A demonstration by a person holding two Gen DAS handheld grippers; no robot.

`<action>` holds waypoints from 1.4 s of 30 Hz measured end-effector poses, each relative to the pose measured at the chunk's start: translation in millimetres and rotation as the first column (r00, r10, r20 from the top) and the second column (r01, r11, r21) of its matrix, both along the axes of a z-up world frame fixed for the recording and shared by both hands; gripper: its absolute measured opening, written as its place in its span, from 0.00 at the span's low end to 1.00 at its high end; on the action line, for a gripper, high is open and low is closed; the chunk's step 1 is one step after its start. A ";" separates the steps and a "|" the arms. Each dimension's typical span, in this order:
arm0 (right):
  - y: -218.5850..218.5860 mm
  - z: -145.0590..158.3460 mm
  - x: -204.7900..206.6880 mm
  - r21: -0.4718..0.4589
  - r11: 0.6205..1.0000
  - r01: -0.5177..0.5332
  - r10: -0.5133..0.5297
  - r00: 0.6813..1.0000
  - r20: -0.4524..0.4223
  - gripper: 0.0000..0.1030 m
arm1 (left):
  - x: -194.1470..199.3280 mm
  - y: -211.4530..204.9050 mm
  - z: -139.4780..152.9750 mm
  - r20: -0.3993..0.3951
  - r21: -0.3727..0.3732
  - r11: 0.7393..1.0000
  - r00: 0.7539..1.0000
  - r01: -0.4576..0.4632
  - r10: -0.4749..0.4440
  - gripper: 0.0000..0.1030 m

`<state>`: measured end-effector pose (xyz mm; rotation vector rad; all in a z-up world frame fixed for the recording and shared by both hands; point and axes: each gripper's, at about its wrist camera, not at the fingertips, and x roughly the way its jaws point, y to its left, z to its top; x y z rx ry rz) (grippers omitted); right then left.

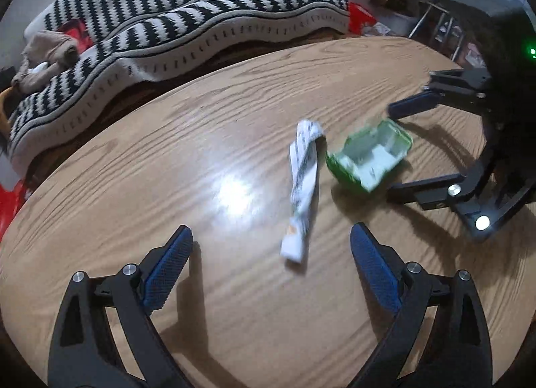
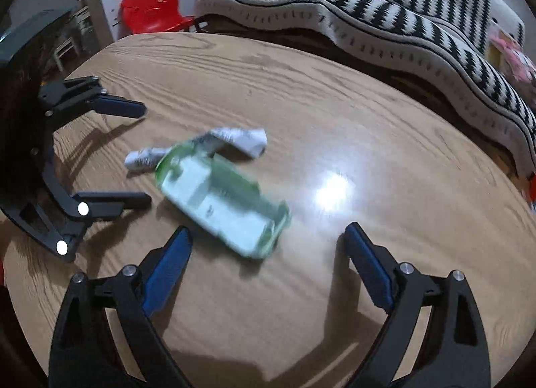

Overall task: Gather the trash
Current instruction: 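Grasp the white tube with the left gripper while the right grasps the green toy car, then carry the white tube and green toy car over the bin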

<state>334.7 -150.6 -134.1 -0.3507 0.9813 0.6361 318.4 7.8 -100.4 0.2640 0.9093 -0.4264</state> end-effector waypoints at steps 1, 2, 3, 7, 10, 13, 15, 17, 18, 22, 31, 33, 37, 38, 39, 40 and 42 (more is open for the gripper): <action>2.1 -0.3 4.0 0.002 1.000 -0.013 0.013 1.000 0.001 0.87 | 2.6 -1.0 -0.2 -0.005 -0.014 1.000 1.000 0.013 -0.013 0.85; 4.7 -0.9 5.8 0.001 1.000 -0.025 0.025 1.000 0.001 0.87 | 3.4 -3.1 0.6 0.002 -0.017 0.999 1.000 0.029 -0.029 0.82; 6.6 -0.9 6.7 0.006 0.999 -0.050 0.050 0.999 0.003 0.87 | 4.3 -5.7 1.3 0.008 -0.015 0.999 0.999 0.045 -0.044 0.76; 9.8 5.0 -2.2 0.035 0.996 -0.077 0.076 0.997 0.027 0.51 | -0.2 -15.2 3.4 0.022 -0.014 0.995 0.995 0.094 -0.094 0.45; 12.1 8.8 -14.6 0.051 0.997 -0.060 0.057 0.997 0.048 0.37 | -11.1 -23.4 5.1 0.027 0.009 0.995 0.995 0.099 -0.099 0.11; 12.1 11.7 -34.5 0.044 0.999 -0.015 0.012 0.998 0.060 0.36 | -21.3 -22.9 5.1 0.016 0.007 0.999 0.998 0.053 -0.053 0.09; 11.2 13.7 -50.7 0.027 0.999 0.030 -0.032 0.997 0.065 0.35 | -30.5 -19.1 6.6 -0.002 -0.010 1.000 1.000 0.002 -0.002 0.09; 5.6 21.7 -74.5 0.020 0.996 0.087 -0.088 0.993 0.072 0.35 | -48.6 -15.4 11.4 0.007 -0.016 0.999 0.999 -0.051 0.051 0.09; 3.2 26.8 -84.5 0.023 0.994 0.110 -0.111 0.991 0.076 0.35 | -54.3 -13.7 14.4 0.011 -0.024 0.997 0.998 -0.068 0.069 0.09; -15.8 53.2 -138.2 0.064 0.974 0.217 -0.222 0.970 0.096 0.35 | -98.7 -7.4 38.2 0.023 -0.074 0.983 0.985 -0.169 0.171 0.09; -65.3 88.3 -274.5 0.101 0.907 0.408 -0.417 0.904 0.090 0.35 | -222.3 -30.5 75.4 0.044 -0.090 0.968 0.970 -0.234 0.238 0.09; -76.6 90.4 -299.0 0.097 0.897 0.431 -0.440 0.893 0.096 0.35 | -243.7 -40.4 80.5 0.053 -0.104 0.969 0.971 -0.226 0.232 0.09; -105.0 92.8 -337.5 0.115 0.864 0.491 -0.502 0.858 0.111 0.35 | -269.5 -60.4 89.4 0.084 -0.140 0.971 0.975 -0.192 0.205 0.09; -115.2 94.1 -344.5 0.119 0.850 0.513 -0.525 0.843 0.118 0.35 | -273.2 -66.1 91.7 0.096 -0.140 0.973 0.976 -0.182 0.196 0.09; -122.3 94.9 -347.6 0.122 0.842 0.526 -0.539 0.834 0.119 0.35 | -275.4 -70.5 92.7 0.107 -0.136 0.975 0.976 -0.174 0.189 0.09; -132.4 96.1 -352.0 0.134 0.830 0.541 -0.556 0.823 0.115 0.35 | -279.7 -76.9 94.1 0.123 -0.127 0.978 0.976 -0.164 0.180 0.09; -147.0 99.0 -357.1 0.144 0.811 0.568 -0.584 0.803 0.119 0.35 | -281.9 -88.0 96.2 0.144 -0.119 0.983 0.977 -0.142 0.159 0.09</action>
